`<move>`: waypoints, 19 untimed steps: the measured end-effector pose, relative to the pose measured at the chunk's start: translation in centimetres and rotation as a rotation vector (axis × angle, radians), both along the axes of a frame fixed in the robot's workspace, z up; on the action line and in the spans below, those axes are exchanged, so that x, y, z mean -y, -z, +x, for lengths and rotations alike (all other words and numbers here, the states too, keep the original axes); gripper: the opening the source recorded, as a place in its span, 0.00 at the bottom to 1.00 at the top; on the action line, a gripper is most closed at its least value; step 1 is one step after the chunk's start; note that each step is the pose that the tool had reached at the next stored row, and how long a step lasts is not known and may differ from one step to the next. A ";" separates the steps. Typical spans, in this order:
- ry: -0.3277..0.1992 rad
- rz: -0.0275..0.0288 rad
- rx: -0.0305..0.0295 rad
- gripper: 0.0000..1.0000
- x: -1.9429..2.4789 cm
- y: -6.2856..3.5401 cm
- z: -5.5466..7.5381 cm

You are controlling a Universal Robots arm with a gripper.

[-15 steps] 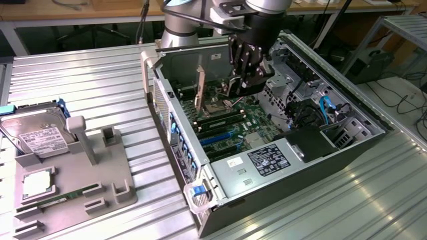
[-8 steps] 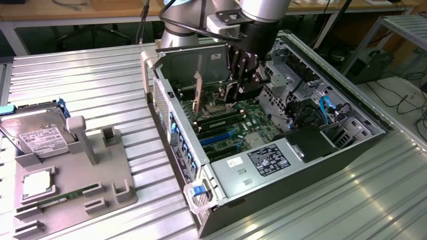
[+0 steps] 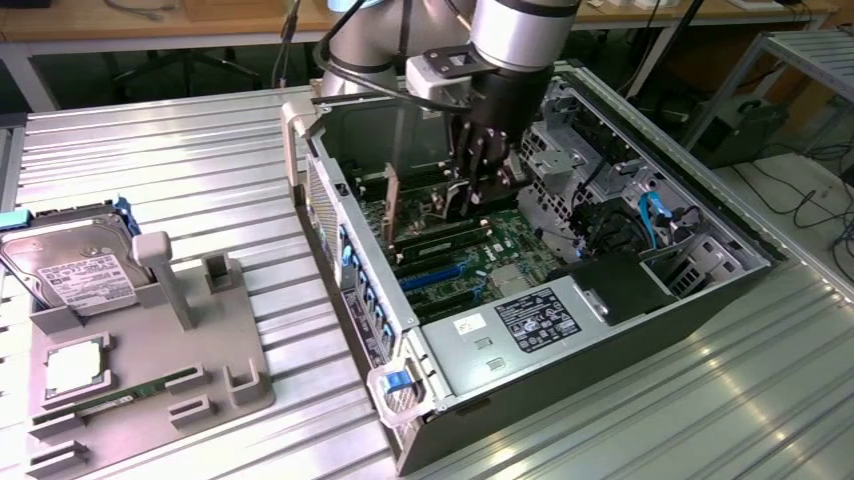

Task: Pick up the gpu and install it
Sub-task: 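Insert the gpu into the slot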

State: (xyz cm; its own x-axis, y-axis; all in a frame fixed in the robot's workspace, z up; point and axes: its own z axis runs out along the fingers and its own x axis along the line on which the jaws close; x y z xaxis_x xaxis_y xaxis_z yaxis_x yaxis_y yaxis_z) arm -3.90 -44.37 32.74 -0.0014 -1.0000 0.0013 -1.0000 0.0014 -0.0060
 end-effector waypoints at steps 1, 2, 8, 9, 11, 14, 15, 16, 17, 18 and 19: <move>0.000 0.0001 0.0001 0.27 0.21 0.21 0.0; 0.000 0.0001 0.0000 0.27 0.37 0.38 0.0; 0.000 0.0002 0.0000 0.27 0.74 1.70 0.0; 0.000 0.0001 0.0000 0.27 0.74 1.94 0.0; 0.000 0.0001 0.0000 0.27 0.74 2.31 -0.2; 0.000 0.0005 0.0000 0.27 0.74 2.69 -0.6; 0.000 0.0004 0.0000 0.27 0.78 2.77 -0.6; 0.000 0.0002 -0.0001 0.27 0.88 2.84 -0.6; 0.000 0.0003 0.0000 0.27 0.96 2.93 -0.6; 0.000 0.0005 0.0000 0.27 1.06 3.00 -0.6; 0.000 0.0006 0.0001 0.27 1.15 3.04 -0.7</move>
